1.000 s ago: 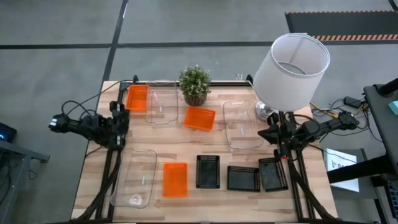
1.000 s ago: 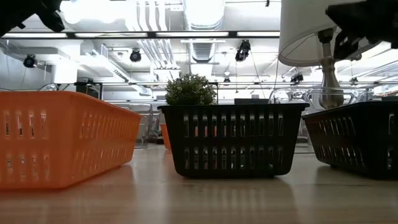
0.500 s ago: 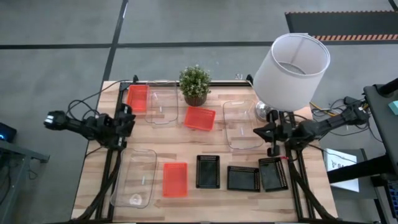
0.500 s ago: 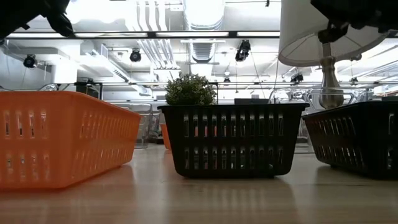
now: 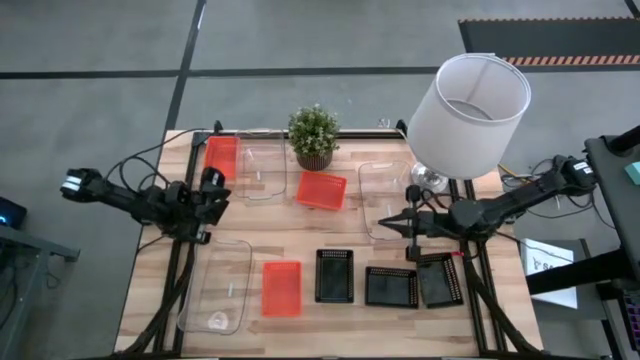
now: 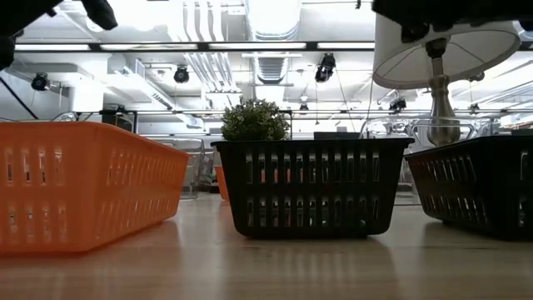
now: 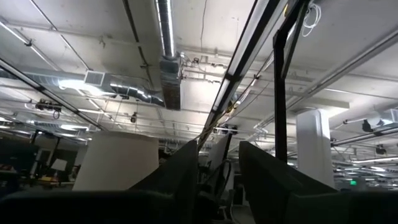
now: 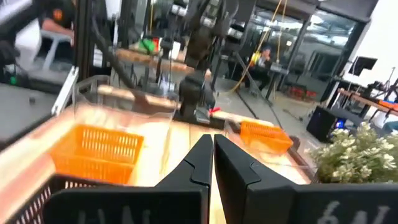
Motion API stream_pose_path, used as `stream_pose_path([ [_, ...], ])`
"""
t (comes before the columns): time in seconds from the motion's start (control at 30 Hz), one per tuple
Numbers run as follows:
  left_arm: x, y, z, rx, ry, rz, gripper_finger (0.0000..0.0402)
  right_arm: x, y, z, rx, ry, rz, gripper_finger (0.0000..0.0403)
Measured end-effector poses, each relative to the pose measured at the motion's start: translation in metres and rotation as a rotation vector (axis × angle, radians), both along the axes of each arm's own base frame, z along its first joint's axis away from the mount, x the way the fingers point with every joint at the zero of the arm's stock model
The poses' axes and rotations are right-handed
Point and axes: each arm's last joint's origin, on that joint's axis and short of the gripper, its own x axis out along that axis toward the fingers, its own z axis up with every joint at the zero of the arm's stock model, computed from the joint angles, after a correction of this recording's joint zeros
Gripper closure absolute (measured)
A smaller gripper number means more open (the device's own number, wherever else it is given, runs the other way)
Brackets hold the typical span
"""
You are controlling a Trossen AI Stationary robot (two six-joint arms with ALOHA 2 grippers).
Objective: Stack baskets by color
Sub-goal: Stack the right black bin on the middle black bin
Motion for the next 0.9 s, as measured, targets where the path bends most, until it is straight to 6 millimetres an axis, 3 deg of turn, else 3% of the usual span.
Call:
stream_pose_path([
  [0.07, 0.006, -0.001, 0.003, -0.016, 0.013, -0.015, 0.0299, 0.008, 0.003, 0.007, -0.006, -0.017, 0.000, 0.0394],
  [0.43, 0.047, -0.012, 0.010, -0.054, 0.136, -0.052, 0.0299, 0.039, 0.013, 0.007, -0.058, 0.088, 0.005, 0.0394],
  [0.9, 0.090, -0.022, 0.017, -0.061, 0.350, 0.011, 0.0299, 0.047, 0.016, 0.011, -0.045, 0.306, -0.005, 0.0394],
])
